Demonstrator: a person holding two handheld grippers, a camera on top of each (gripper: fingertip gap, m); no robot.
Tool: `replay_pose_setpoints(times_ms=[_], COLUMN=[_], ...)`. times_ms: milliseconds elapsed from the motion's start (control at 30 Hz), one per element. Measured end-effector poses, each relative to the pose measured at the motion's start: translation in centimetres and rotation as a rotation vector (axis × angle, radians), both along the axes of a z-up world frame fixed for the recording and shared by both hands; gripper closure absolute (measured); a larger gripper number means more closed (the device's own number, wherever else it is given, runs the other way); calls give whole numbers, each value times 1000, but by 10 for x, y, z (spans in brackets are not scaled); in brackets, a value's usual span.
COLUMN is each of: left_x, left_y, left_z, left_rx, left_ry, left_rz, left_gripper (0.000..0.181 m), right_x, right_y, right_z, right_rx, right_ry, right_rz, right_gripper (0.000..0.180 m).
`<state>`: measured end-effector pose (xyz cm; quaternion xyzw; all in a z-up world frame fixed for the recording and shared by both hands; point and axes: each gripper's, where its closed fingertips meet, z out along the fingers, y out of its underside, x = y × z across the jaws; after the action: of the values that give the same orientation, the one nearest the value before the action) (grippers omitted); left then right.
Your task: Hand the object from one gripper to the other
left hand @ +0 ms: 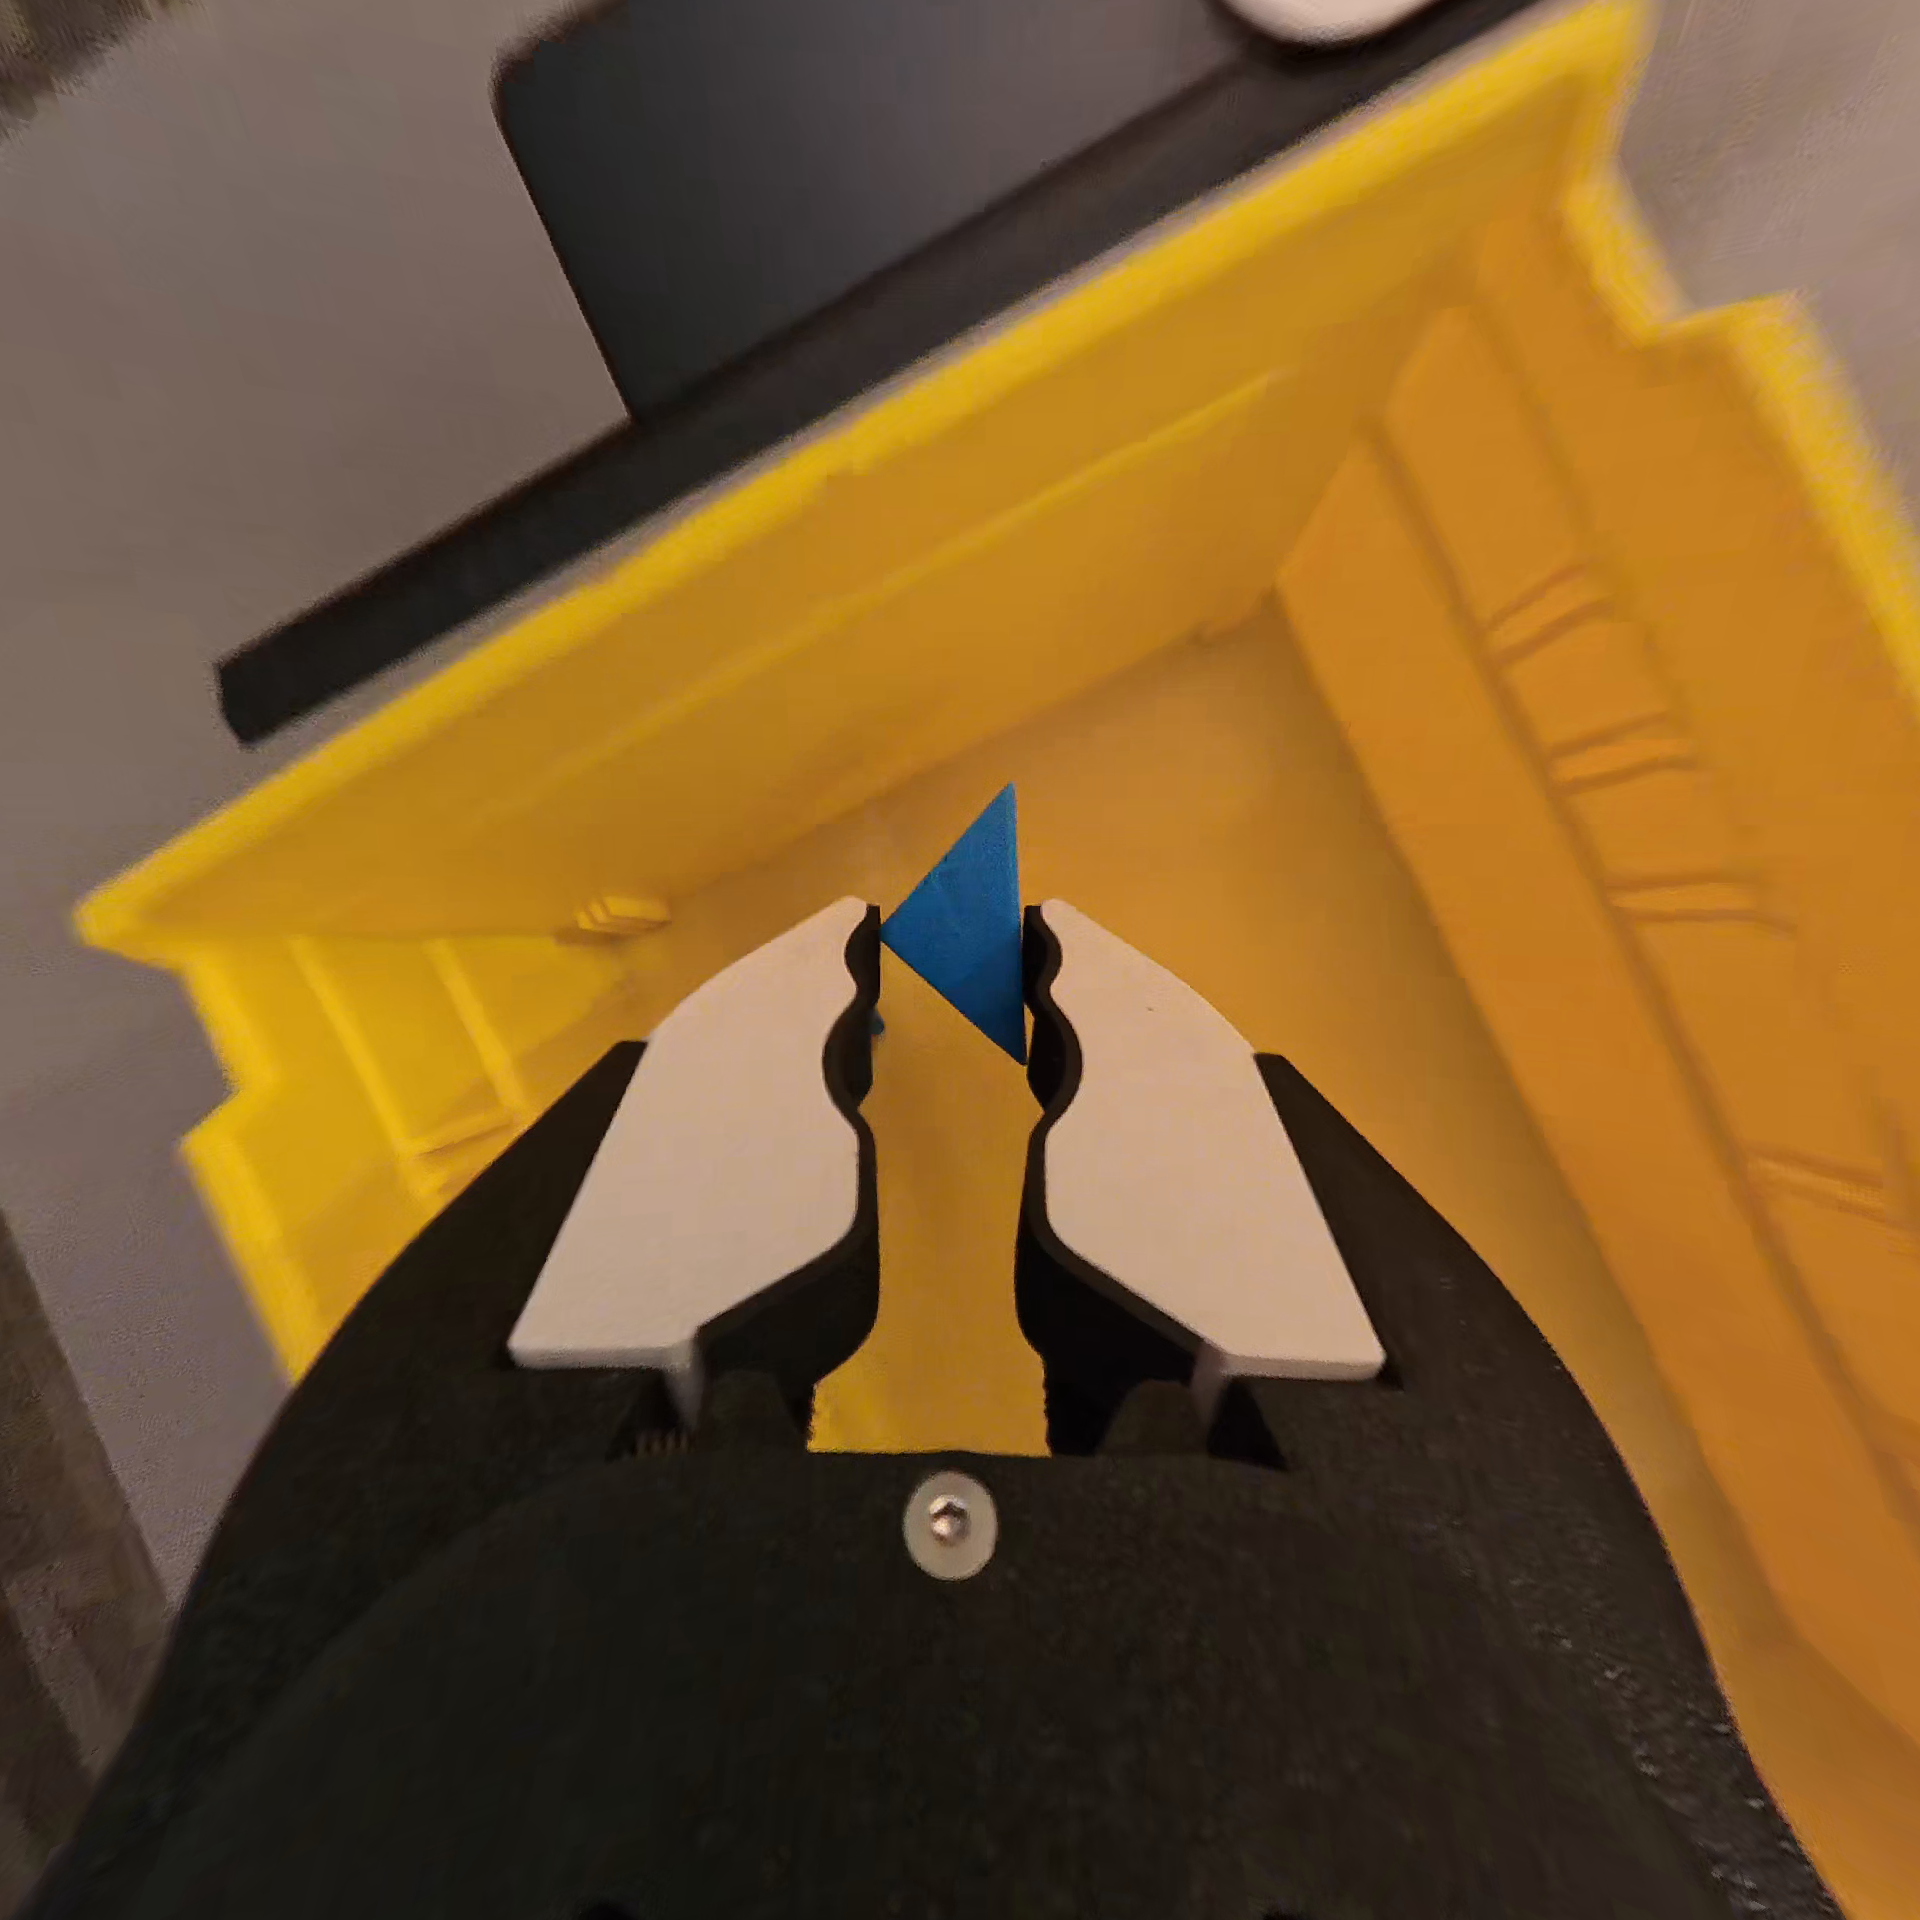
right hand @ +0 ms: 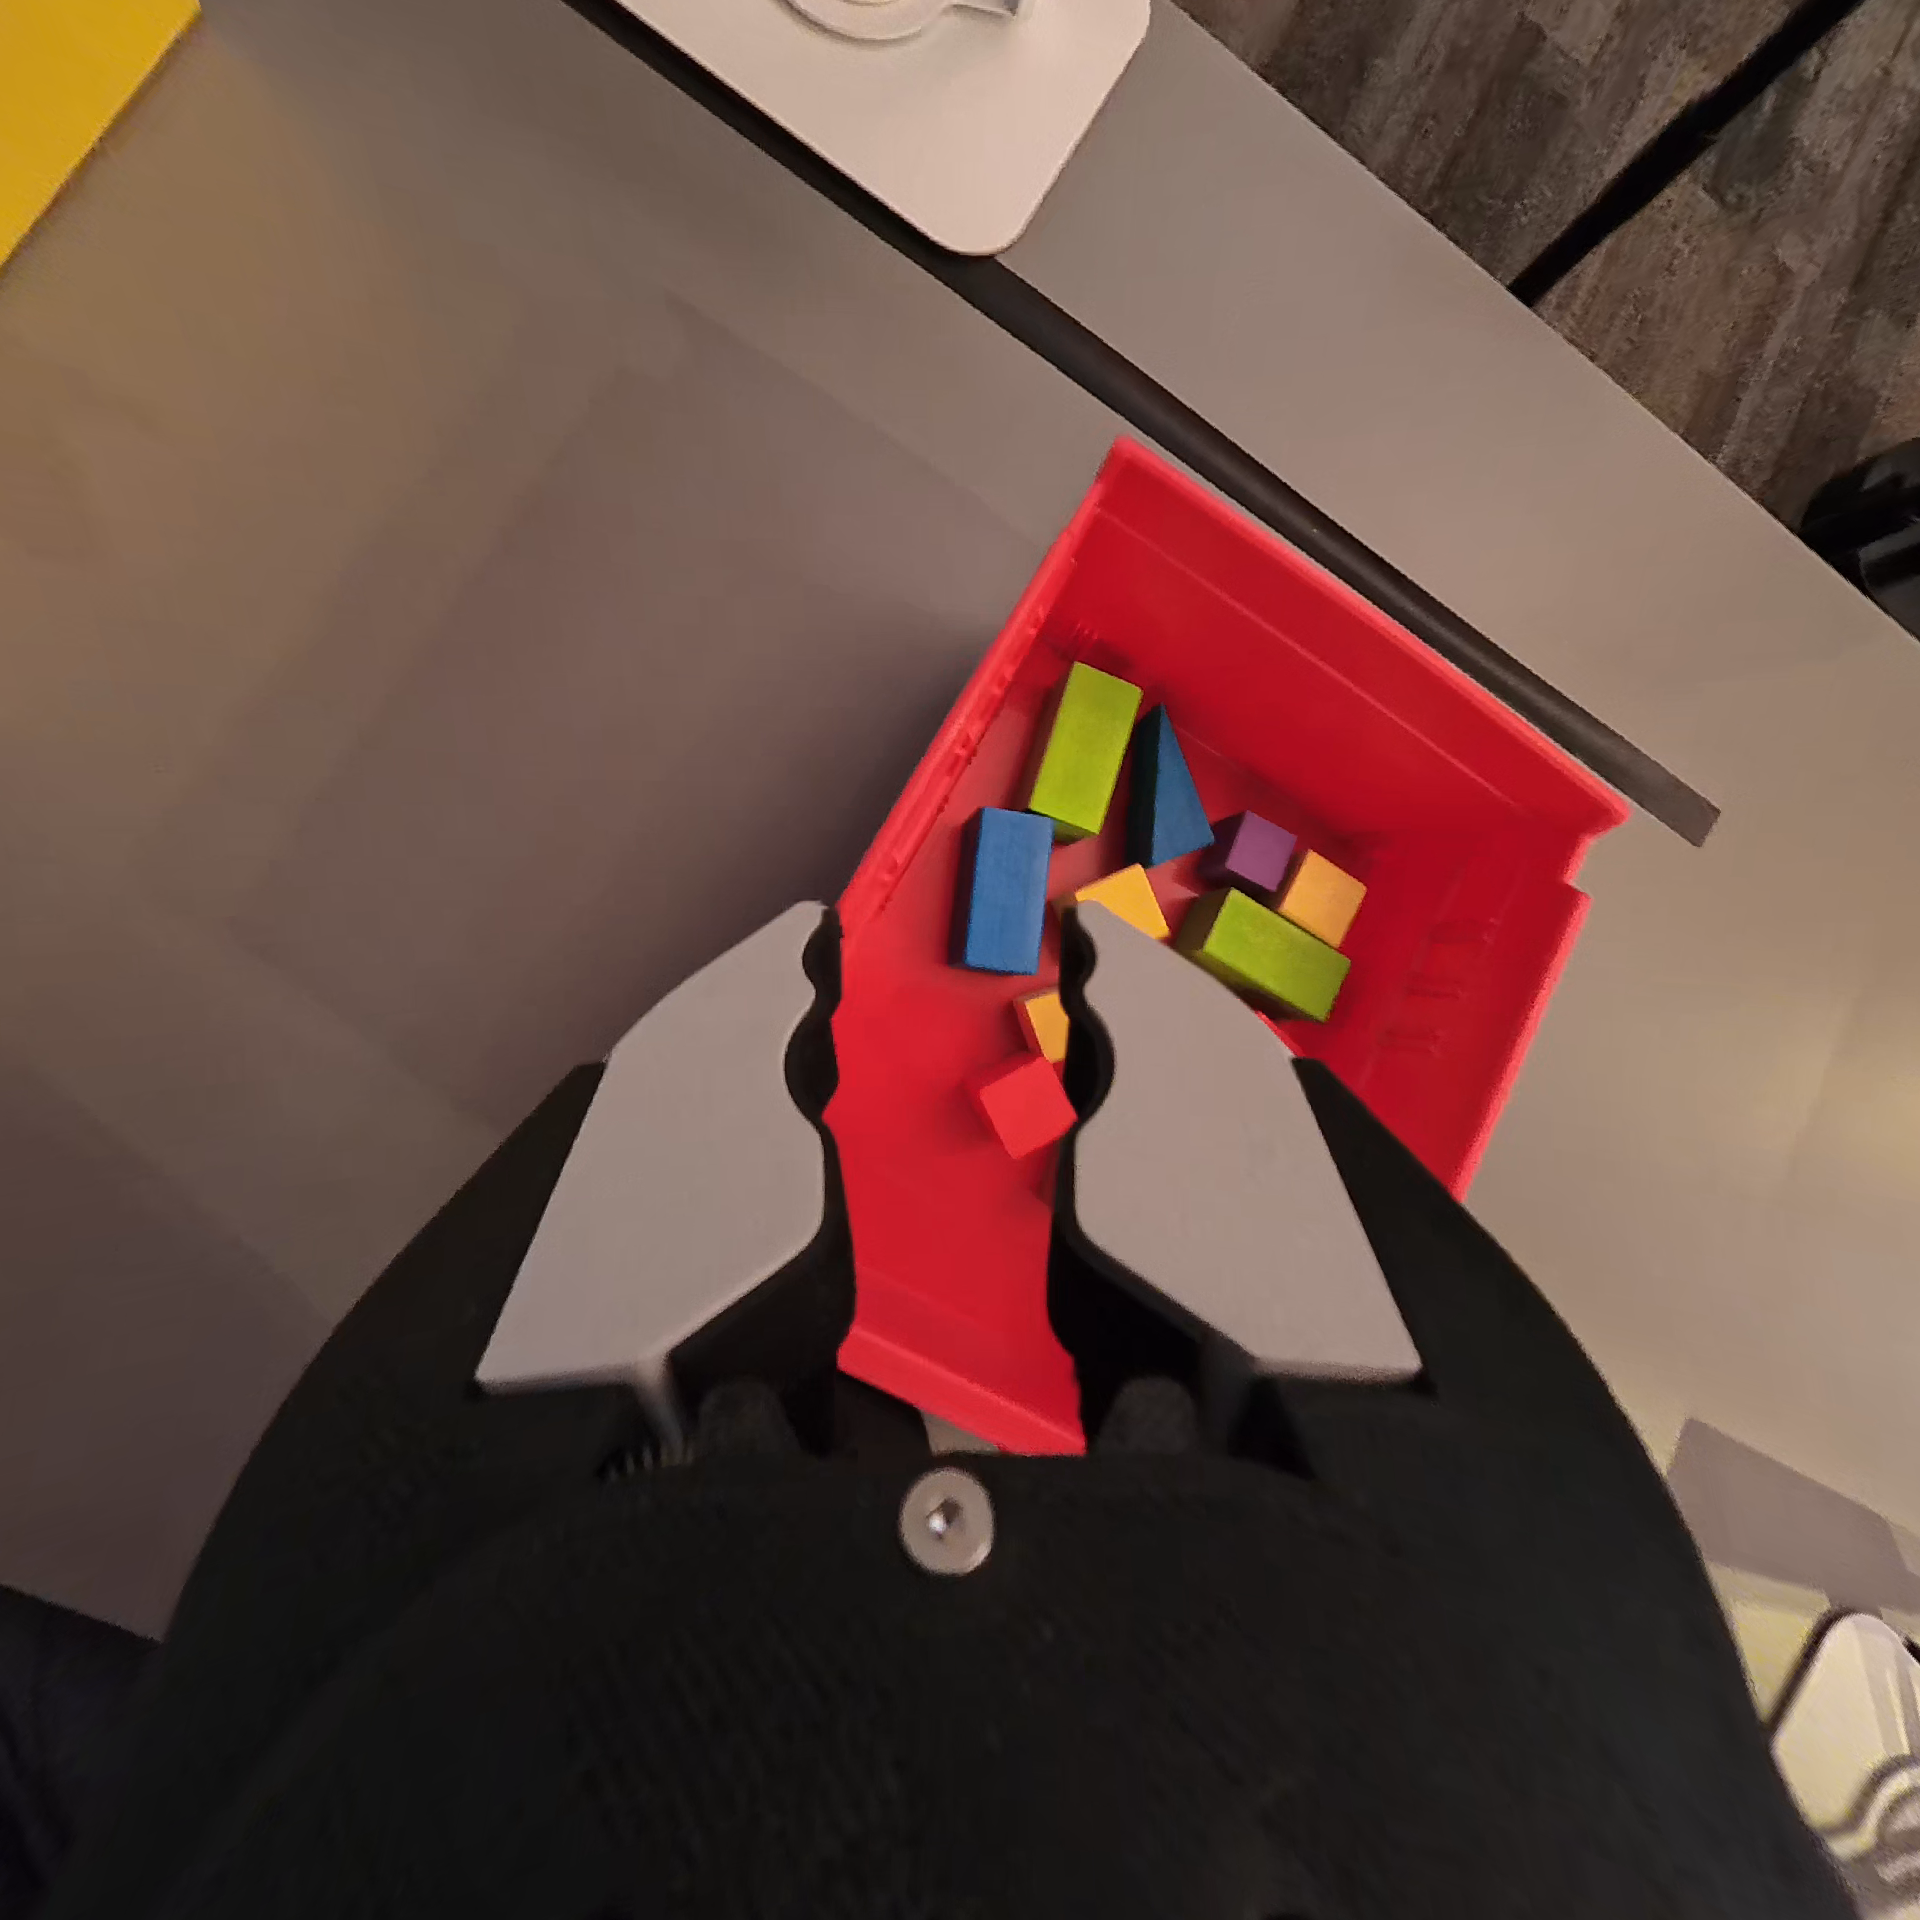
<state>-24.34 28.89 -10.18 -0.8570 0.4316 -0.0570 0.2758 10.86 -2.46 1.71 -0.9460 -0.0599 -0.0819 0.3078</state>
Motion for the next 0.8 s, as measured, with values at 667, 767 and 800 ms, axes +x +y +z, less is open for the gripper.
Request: replay_pose_setpoints(times_ms=[667,767,800], left_x=[161,165,166], left_y=[-241,-258,-260], left_z=[172,170,170], left_rx=[487,430,431], left_ry=[-328,-360,-361], left_rz=[-813,-869,-871], left_gripper=[155,155,155], right_x=[-159,-171,-175], right_y=[58,56,55], right_z=[53,57,58], right_rx=[286,266,256], right_ry=[1107,1203,1225], right_rz=[460,486,497], right_gripper=[121,121,121])
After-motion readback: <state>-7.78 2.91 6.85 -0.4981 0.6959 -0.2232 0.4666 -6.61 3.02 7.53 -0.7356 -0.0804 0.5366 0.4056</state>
